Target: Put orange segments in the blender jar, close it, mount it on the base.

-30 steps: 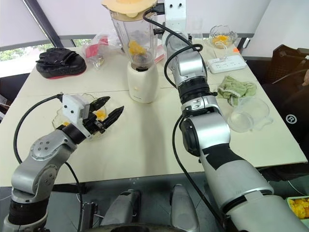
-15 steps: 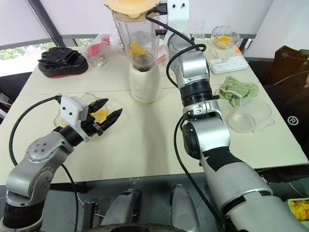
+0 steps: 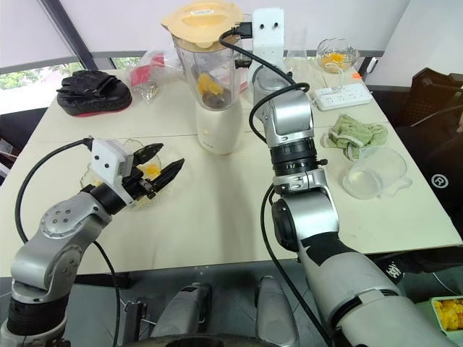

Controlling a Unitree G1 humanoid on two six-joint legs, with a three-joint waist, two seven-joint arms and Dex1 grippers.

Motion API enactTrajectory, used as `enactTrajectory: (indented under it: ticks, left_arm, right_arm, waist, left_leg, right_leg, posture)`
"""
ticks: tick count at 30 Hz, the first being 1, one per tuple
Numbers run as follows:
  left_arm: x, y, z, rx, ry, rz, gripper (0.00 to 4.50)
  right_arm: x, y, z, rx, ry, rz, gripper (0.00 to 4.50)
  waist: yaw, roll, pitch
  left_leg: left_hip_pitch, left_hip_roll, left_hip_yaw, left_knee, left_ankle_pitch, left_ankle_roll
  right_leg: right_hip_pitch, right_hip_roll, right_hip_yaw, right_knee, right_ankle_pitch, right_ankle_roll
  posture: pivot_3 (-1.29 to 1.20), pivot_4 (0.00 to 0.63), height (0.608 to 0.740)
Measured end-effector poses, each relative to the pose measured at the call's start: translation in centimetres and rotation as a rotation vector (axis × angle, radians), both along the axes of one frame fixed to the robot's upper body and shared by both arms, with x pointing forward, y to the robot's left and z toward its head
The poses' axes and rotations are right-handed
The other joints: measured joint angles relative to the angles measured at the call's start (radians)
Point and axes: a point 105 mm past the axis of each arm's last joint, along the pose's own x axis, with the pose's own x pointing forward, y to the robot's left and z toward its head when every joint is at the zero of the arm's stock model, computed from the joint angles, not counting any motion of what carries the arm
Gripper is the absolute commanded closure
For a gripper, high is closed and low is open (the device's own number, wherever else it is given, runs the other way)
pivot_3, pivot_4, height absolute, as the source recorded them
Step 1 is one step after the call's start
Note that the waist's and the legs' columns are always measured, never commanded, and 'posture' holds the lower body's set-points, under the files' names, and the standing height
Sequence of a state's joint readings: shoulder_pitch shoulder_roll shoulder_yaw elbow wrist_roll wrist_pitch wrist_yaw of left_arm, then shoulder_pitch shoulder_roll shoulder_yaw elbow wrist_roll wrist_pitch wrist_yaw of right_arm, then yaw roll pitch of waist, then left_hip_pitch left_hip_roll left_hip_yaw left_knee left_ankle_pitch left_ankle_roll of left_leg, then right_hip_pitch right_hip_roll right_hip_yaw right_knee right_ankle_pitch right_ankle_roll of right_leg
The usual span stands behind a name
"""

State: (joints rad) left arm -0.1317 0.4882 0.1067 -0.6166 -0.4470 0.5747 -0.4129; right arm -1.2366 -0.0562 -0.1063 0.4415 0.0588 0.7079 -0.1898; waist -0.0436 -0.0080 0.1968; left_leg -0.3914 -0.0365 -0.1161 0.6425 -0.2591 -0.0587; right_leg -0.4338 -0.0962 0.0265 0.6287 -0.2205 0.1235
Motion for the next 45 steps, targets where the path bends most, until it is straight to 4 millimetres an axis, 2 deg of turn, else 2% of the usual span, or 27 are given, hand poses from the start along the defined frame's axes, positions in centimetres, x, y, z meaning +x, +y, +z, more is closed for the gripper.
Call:
enactTrajectory:
  ticks: [17, 18, 19, 23, 30, 33, 37, 42, 45]
  left_arm:
    - [0.2, -0.3, -0.2, -0.009, 0.001, -0.001, 1.34]
    - [0.2, -0.2, -0.3, -0.006, -0.001, 0.002, 1.34]
    - [0.2, -0.2, -0.3, -0.004, -0.001, 0.004, 1.34]
    - [0.2, -0.2, -0.3, -0.005, -0.001, 0.005, 1.34]
    - [0.2, -0.3, -0.3, -0.006, -0.001, 0.000, 1.34]
    - [0.2, -0.3, -0.3, -0.007, -0.002, -0.004, 1.34]
    - [0.3, -0.3, -0.3, -0.007, 0.002, -0.009, 1.34]
    - [0.6, -0.1, 0.1, -0.003, -0.005, -0.013, 1.34]
    - [0.6, 0.4, 0.1, -0.023, 0.017, -0.014, 1.34]
  right_arm:
    - [0.6, 0.6, -0.5, -0.041, -0.019, 0.018, 3.72]
    - [0.7, 0.7, -0.5, -0.050, -0.016, 0.017, 2.71]
    - [0.7, 0.7, -0.7, -0.061, -0.005, 0.014, 2.36]
    - [1.2, 0.5, -3.3, -0.086, 0.080, 0.007, 0.37]
    - [0.9, 0.2, -3.4, -0.088, 0.072, 0.020, 0.37]
    - [0.1, -0.9, -4.0, -0.089, 0.068, 0.019, 0.37]
    - [-2.2, -2.7, -4.5, -0.081, 0.040, 0.120, 0.37]
    - [-6.9, -3.9, -4.0, -0.108, -0.071, 0.417, 0.37]
    - [-9.1, -5.1, -5.2, -0.189, -0.039, 0.530, 0.37]
  waist:
    - [-0.001, 0.000, 0.000]
    - [-0.001, 0.000, 0.000]
    - [-0.002, -0.001, -0.001]
    - [-0.002, 0.000, 0.000]
    - [-0.004, 0.000, 0.000]
    - [0.002, 0.000, 0.000]
    - [0.004, 0.000, 0.000]
    - [-0.001, 0.000, 0.000]
    - [-0.001, 0.000, 0.000]
  left_leg:
    - [0.001, 0.000, 0.000, 0.000, 0.000, 0.000]
    - [0.001, 0.000, 0.000, 0.000, 0.000, 0.000]
    - [0.001, 0.000, 0.000, 0.000, 0.000, 0.000]
    - [0.001, 0.000, 0.000, 0.000, 0.000, 0.000]
    - [0.001, 0.000, 0.000, 0.000, 0.000, 0.000]
    - [0.000, 0.000, 0.000, 0.000, 0.000, 0.000]
    - [0.000, 0.000, 0.000, 0.001, 0.000, 0.000]
    - [0.000, 0.000, 0.000, 0.001, 0.000, 0.000]
    - [0.002, 0.000, 0.000, 0.002, 0.000, 0.000]
  right_leg:
    - [0.001, 0.000, 0.000, 0.000, 0.000, 0.000]
    - [0.001, 0.000, 0.000, 0.000, 0.000, 0.000]
    - [0.001, 0.000, 0.000, 0.000, 0.000, 0.000]
    - [0.001, 0.000, 0.000, 0.000, 0.000, 0.000]
    - [0.000, 0.000, 0.000, 0.000, 0.000, 0.000]
    - [0.000, 0.000, 0.000, 0.000, 0.000, 0.000]
    - [0.001, 0.000, 0.000, -0.001, 0.000, 0.000]
    - [0.002, 0.000, -0.001, -0.001, 0.000, 0.000]
    - [0.003, 0.000, -0.001, -0.001, -0.001, 0.000]
  posture:
    - [0.00, 0.150, 0.740]
    - [0.00, 0.150, 0.740]
    - [0.00, 0.150, 0.740]
    - [0.00, 0.150, 0.740]
    - [0.00, 0.150, 0.740]
    - [0.00, 0.150, 0.740]
    - [0.00, 0.150, 0.740]
    - [0.00, 0.150, 0.740]
    - [0.00, 0.150, 0.740]
